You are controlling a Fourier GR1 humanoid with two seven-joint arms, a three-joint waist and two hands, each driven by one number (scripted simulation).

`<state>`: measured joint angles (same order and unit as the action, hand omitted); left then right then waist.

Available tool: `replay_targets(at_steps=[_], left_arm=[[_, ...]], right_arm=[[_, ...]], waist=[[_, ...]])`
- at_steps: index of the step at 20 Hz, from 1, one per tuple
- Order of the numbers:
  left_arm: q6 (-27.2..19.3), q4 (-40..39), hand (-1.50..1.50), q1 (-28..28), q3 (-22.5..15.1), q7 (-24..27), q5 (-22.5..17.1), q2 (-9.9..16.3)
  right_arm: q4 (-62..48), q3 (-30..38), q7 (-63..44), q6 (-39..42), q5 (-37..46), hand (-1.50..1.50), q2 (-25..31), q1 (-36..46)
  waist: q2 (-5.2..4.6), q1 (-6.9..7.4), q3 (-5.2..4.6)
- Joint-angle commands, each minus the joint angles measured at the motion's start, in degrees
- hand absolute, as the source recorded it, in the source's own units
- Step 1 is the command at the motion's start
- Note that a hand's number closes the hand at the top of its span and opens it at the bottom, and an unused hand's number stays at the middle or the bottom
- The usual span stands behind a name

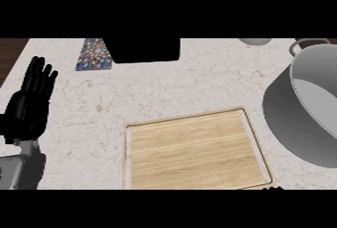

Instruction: Pick the squash from the tray and place it in the pot

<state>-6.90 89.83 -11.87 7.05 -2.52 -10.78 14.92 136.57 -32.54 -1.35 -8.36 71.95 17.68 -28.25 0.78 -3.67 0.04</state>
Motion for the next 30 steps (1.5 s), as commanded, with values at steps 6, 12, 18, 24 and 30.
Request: replay_targets(at_steps=[6,12,18,24,30], left_arm=[[-0.90,0.41,0.00,-1.59,-2.34,0.55,1.45,-2.28],[-0.89,-0.51,0.00,-1.99,-2.31,0.61,1.88,-2.18],[-0.70,0.74,0.00,-2.70,-3.09,-1.09,1.97,-2.17],[-0.20,0.14,0.00,-2.76,-2.70,0.12,1.53,-2.71],[-1.31,-2.71,0.00,-5.62,-3.38,-0.36,2.99,-3.98]], right_arm=[[12.72,20.30,-2.00,-2.30,-15.21,1.50,4.19,-5.89],[0.40,33.98,0.80,-1.73,-24.00,1.50,7.11,-0.50],[-14.17,50.24,5.73,1.53,-41.51,1.50,12.79,8.86],[-40.05,59.87,21.74,7.01,-54.33,1.50,22.10,19.43],[-65.13,56.48,32.21,5.25,-48.96,1.50,25.04,34.24]], waist=[[-0.72,1.88,0.08],[-0.93,2.63,0.20],[-0.78,3.43,0.19],[-0.98,4.43,0.11],[-1.11,4.82,0.05]])
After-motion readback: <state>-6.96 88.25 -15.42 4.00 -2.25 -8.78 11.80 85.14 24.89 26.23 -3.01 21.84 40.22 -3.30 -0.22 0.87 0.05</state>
